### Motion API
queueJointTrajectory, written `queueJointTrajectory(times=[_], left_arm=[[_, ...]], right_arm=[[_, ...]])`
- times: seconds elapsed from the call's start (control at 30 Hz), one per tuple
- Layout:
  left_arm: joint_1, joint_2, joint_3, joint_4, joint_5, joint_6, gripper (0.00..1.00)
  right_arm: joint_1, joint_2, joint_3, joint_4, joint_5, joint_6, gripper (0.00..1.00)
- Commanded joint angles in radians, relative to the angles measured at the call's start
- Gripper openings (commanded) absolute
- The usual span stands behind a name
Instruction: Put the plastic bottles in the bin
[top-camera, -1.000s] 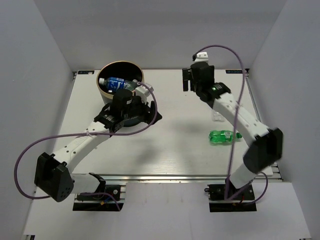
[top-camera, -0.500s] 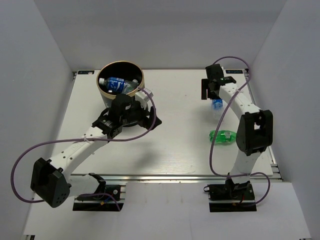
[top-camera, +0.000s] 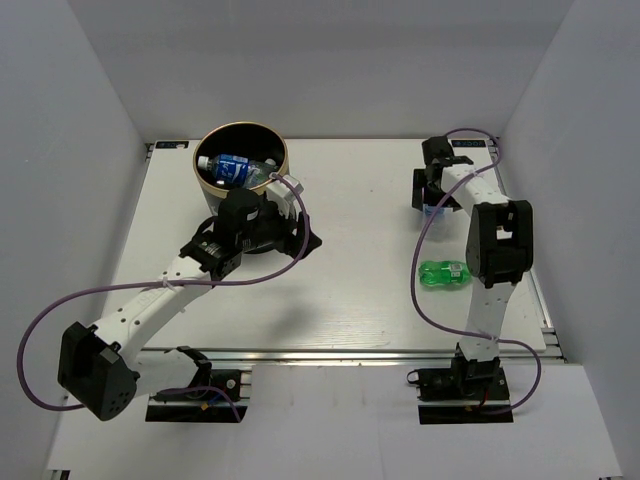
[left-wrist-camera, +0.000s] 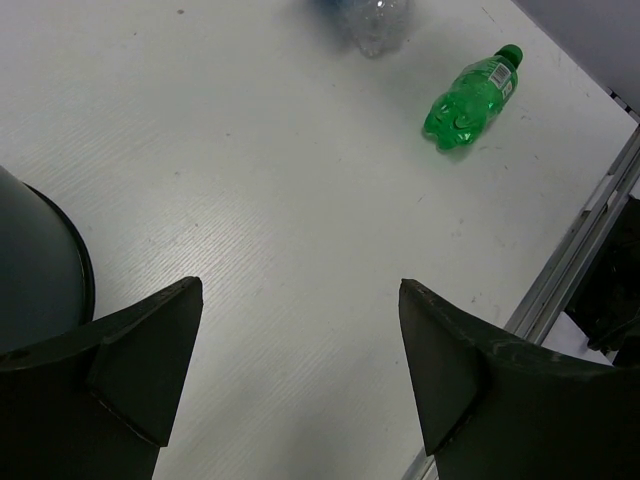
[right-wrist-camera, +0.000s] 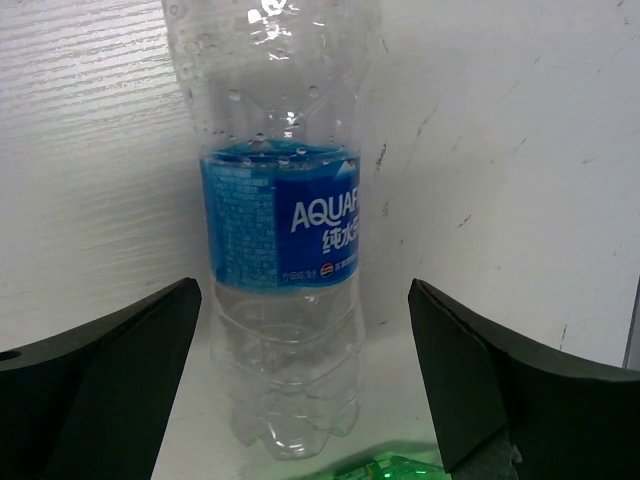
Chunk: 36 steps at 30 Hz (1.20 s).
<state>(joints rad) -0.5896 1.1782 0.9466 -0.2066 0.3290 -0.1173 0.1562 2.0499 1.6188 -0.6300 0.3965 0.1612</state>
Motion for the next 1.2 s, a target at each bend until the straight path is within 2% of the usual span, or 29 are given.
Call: queueJointTrajectory(times=[0.0, 0.07, 0.17, 0.27, 0.3, 0.37, 0.4, 0.47, 0.53, 0.6, 0.67, 0.7, 0.83, 0.93, 1.03, 1.17], left_arm=[[-0.004, -0.028, 0.0, -0.001, -0.001, 0.011, 0.89], [-0.004, -0.028, 0.0, -0.001, -0.01, 0.011, 0.89], [-0.004, -0.028, 0.0, -0.01, -0.01, 0.011, 0.89], [-0.004, -0.028, -0.009, -0.01, -0.01, 0.022, 0.89], [-0.004, -0.037, -0.009, -0.01, -0.01, 0.022, 0.89], [-0.004, -0.051, -0.009, -0.01, -0.01, 0.034, 0.88], [-0.004, -0.061, -0.018, 0.002, 0.007, 0.034, 0.87], [-0.004, -0.127, -0.028, 0.033, 0.018, 0.054, 0.87], [-0.004, -0.201, -0.081, 0.073, 0.018, 0.054, 0.87], [-0.004, -0.345, -0.148, 0.146, -0.053, 0.054, 0.87], [-0.004, -0.441, -0.189, 0.186, -0.173, 0.054, 0.88], [-0.004, -0.521, -0.218, 0.197, -0.218, 0.054, 0.88], [0.017, -0.624, -0.256, 0.207, -0.364, 0.054, 0.89], [0.017, -0.69, -0.27, 0.216, -0.424, 0.054, 0.89], [0.017, -0.744, -0.293, 0.216, -0.485, 0.054, 0.89], [0.017, -0.787, -0.302, 0.216, -0.518, 0.054, 0.89]], right_arm=[[-0.018, 0.021, -0.017, 0.027, -0.021, 0.012, 0.9], [-0.02, 0.058, -0.022, 0.03, -0.082, 0.009, 0.89], [-0.03, 0.102, -0.022, 0.032, -0.126, 0.006, 0.8], [-0.041, 0.121, -0.031, 0.039, -0.2, 0.006, 0.67], [-0.044, 0.121, -0.031, 0.039, -0.215, 0.0, 0.56], [-0.047, 0.11, -0.03, 0.042, -0.236, -0.006, 0.43], [-0.043, 0.102, -0.027, 0.036, -0.235, -0.012, 0.21], [-0.04, 0.054, -0.027, 0.049, -0.275, -0.02, 0.0], [-0.029, 0.017, -0.043, 0.082, -0.348, -0.032, 0.0], [-0.011, -0.101, -0.094, 0.151, -0.476, -0.06, 0.0], [0.017, -0.199, -0.128, 0.28, -0.638, -0.061, 0.0], [0.023, -0.259, -0.158, 0.338, -0.783, -0.06, 0.0], [0.103, -0.411, -0.186, 0.515, -0.956, -0.026, 0.0], [0.161, -0.465, -0.198, 0.702, -1.035, 0.007, 0.0], [0.198, -0.47, -0.185, 0.968, -1.157, 0.095, 0.0], [0.268, -0.352, -0.097, 1.216, -1.251, 0.236, 0.0]])
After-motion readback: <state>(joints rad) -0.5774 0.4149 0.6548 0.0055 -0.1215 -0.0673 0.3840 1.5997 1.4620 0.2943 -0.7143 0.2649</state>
